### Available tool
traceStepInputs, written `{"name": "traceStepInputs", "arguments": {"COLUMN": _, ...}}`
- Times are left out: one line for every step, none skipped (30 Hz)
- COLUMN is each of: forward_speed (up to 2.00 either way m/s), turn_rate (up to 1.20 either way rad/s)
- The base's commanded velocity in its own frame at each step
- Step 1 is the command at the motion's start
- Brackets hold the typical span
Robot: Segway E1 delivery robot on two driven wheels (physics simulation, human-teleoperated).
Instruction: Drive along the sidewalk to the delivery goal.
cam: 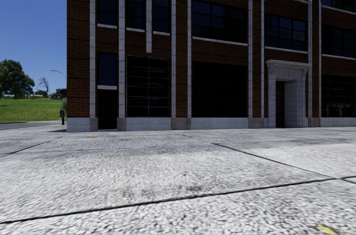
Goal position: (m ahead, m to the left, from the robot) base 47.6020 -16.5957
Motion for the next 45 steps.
{"name": "traceStepInputs", "arguments": {"forward_speed": 2.0, "turn_rate": -0.42}}
{"name": "traceStepInputs", "arguments": {"forward_speed": 2.0, "turn_rate": -0.43}}
{"name": "traceStepInputs", "arguments": {"forward_speed": 2.0, "turn_rate": -0.43}}
{"name": "traceStepInputs", "arguments": {"forward_speed": 2.0, "turn_rate": -0.43}}
{"name": "traceStepInputs", "arguments": {"forward_speed": 2.0, "turn_rate": -0.44}}
{"name": "traceStepInputs", "arguments": {"forward_speed": 2.0, "turn_rate": -0.44}}
{"name": "traceStepInputs", "arguments": {"forward_speed": 2.0, "turn_rate": -0.46}}
{"name": "traceStepInputs", "arguments": {"forward_speed": 2.0, "turn_rate": -0.47}}
{"name": "traceStepInputs", "arguments": {"forward_speed": 2.0, "turn_rate": -0.54}}
{"name": "traceStepInputs", "arguments": {"forward_speed": 2.0, "turn_rate": -0.56}}
{"name": "traceStepInputs", "arguments": {"forward_speed": 2.0, "turn_rate": -0.56}}
{"name": "traceStepInputs", "arguments": {"forward_speed": 2.0, "turn_rate": -0.56}}
{"name": "traceStepInputs", "arguments": {"forward_speed": 2.0, "turn_rate": -0.57}}
{"name": "traceStepInputs", "arguments": {"forward_speed": 2.0, "turn_rate": -0.57}}
{"name": "traceStepInputs", "arguments": {"forward_speed": 2.0, "turn_rate": -0.57}}
{"name": "traceStepInputs", "arguments": {"forward_speed": 2.0, "turn_rate": -0.57}}
{"name": "traceStepInputs", "arguments": {"forward_speed": 2.0, "turn_rate": -0.57}}
{"name": "traceStepInputs", "arguments": {"forward_speed": 2.0, "turn_rate": -0.57}}
{"name": "traceStepInputs", "arguments": {"forward_speed": 2.0, "turn_rate": -0.57}}
{"name": "traceStepInputs", "arguments": {"forward_speed": 2.0, "turn_rate": -0.57}}
{"name": "traceStepInputs", "arguments": {"forward_speed": 2.0, "turn_rate": -0.57}}
{"name": "traceStepInputs", "arguments": {"forward_speed": 2.0, "turn_rate": -0.57}}
{"name": "traceStepInputs", "arguments": {"forward_speed": 2.0, "turn_rate": -0.57}}
{"name": "traceStepInputs", "arguments": {"forward_speed": 2.0, "turn_rate": -0.57}}
{"name": "traceStepInputs", "arguments": {"forward_speed": 2.0, "turn_rate": -0.57}}
{"name": "traceStepInputs", "arguments": {"forward_speed": 2.0, "turn_rate": -0.57}}
{"name": "traceStepInputs", "arguments": {"forward_speed": 2.0, "turn_rate": -0.57}}
{"name": "traceStepInputs", "arguments": {"forward_speed": 2.0, "turn_rate": -0.57}}
{"name": "traceStepInputs", "arguments": {"forward_speed": 2.0, "turn_rate": -0.57}}
{"name": "traceStepInputs", "arguments": {"forward_speed": 2.0, "turn_rate": -0.57}}
{"name": "traceStepInputs", "arguments": {"forward_speed": 2.0, "turn_rate": -0.57}}
{"name": "traceStepInputs", "arguments": {"forward_speed": 2.0, "turn_rate": -0.57}}
{"name": "traceStepInputs", "arguments": {"forward_speed": 2.0, "turn_rate": -0.57}}
{"name": "traceStepInputs", "arguments": {"forward_speed": 2.0, "turn_rate": -0.57}}
{"name": "traceStepInputs", "arguments": {"forward_speed": 2.0, "turn_rate": -0.57}}
{"name": "traceStepInputs", "arguments": {"forward_speed": 2.0, "turn_rate": -0.57}}
{"name": "traceStepInputs", "arguments": {"forward_speed": 2.0, "turn_rate": -0.57}}
{"name": "traceStepInputs", "arguments": {"forward_speed": 2.0, "turn_rate": -0.57}}
{"name": "traceStepInputs", "arguments": {"forward_speed": 2.0, "turn_rate": -0.57}}
{"name": "traceStepInputs", "arguments": {"forward_speed": 2.0, "turn_rate": -0.57}}
{"name": "traceStepInputs", "arguments": {"forward_speed": 2.0, "turn_rate": -0.57}}
{"name": "traceStepInputs", "arguments": {"forward_speed": 2.0, "turn_rate": -0.57}}
{"name": "traceStepInputs", "arguments": {"forward_speed": 2.0, "turn_rate": -0.57}}
{"name": "traceStepInputs", "arguments": {"forward_speed": 2.0, "turn_rate": -0.57}}
{"name": "traceStepInputs", "arguments": {"forward_speed": 2.0, "turn_rate": -0.57}}
